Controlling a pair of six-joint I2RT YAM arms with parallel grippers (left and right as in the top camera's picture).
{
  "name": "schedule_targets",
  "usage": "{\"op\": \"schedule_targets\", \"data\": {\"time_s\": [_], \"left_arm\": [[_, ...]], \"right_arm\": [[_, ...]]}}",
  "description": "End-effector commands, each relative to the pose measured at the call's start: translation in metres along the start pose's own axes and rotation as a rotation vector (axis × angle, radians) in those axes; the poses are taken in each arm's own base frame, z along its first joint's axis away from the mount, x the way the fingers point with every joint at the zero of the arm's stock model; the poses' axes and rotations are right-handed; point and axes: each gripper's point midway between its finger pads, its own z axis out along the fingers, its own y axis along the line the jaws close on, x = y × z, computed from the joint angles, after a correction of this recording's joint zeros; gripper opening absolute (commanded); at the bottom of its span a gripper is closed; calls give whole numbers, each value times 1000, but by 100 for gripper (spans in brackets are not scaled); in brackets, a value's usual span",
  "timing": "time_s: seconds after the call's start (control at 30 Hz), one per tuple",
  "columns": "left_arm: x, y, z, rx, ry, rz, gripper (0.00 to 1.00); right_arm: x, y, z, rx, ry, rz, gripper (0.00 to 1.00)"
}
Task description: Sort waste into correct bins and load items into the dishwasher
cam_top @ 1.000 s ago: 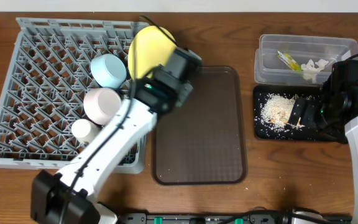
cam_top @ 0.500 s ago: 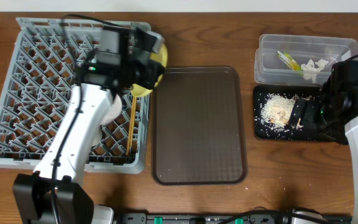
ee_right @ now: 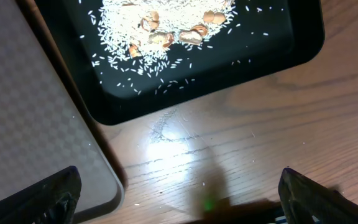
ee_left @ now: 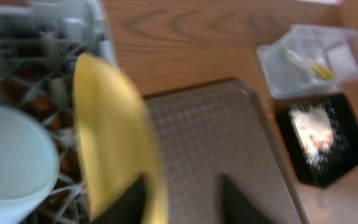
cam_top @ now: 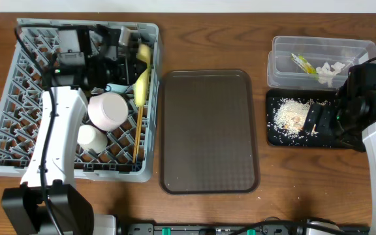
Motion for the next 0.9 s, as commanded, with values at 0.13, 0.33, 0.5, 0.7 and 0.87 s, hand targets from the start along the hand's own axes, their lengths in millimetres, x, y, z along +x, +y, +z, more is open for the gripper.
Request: {"op": "schedule_targets", "data": {"time_s": [0.13, 0.33, 0.5, 0.7, 0.87], "left_arm": [[-12, 18, -20, -88, -47, -15, 55], [-10, -16, -41, -54, -58, 19, 55], [17, -13, -69, -186, 3, -49, 55], [69, 0, -94, -350, 174, -139, 55], [89, -2, -98, -357, 253, -176, 55]], "right_arm": [[-5, -1, -6, -4, -27, -2, 99], [-6, 39, -10, -216, -33, -156, 82], [-7, 84, -22, -419, -79, -330, 11], [-15, 136, -23, -475, -170, -489, 6], [-16, 180, -1, -453, -184, -575, 7]]}}
